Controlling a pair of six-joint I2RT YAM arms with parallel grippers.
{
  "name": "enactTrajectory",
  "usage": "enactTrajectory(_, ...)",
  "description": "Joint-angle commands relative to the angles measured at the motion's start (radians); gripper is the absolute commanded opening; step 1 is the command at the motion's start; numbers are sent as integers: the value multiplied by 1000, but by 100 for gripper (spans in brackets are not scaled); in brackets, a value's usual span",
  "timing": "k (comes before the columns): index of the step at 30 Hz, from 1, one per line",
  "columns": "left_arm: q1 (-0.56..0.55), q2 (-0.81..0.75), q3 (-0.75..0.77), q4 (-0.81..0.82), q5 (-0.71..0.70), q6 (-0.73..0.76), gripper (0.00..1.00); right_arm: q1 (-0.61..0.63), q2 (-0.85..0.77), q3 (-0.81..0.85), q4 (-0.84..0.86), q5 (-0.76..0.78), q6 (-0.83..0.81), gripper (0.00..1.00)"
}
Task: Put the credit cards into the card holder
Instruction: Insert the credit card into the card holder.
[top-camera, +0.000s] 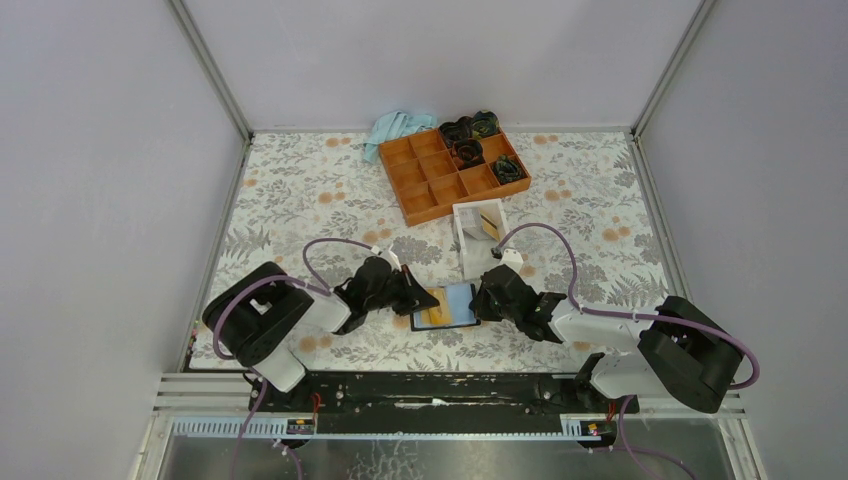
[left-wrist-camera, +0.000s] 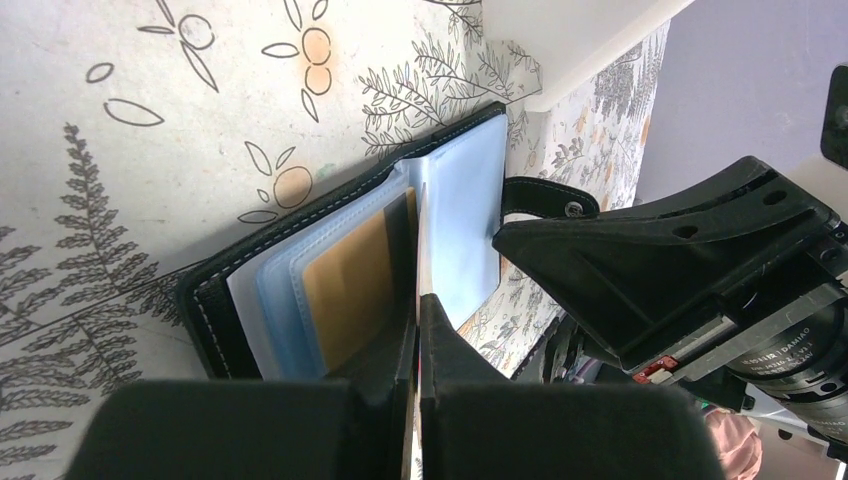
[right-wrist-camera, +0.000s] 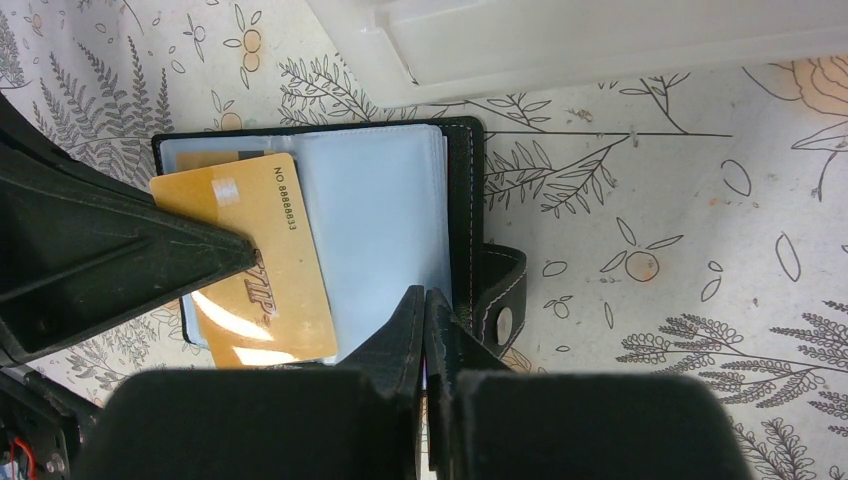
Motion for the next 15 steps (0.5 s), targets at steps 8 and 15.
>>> enactTrajectory(8, 7, 54, 21, 11, 16, 4, 0, 4, 9, -4, 27, 30, 10, 0)
enactTrajectory(15, 7, 71, 37, 2, 35, 19, 0, 5, 14, -2, 28, 24, 8, 0)
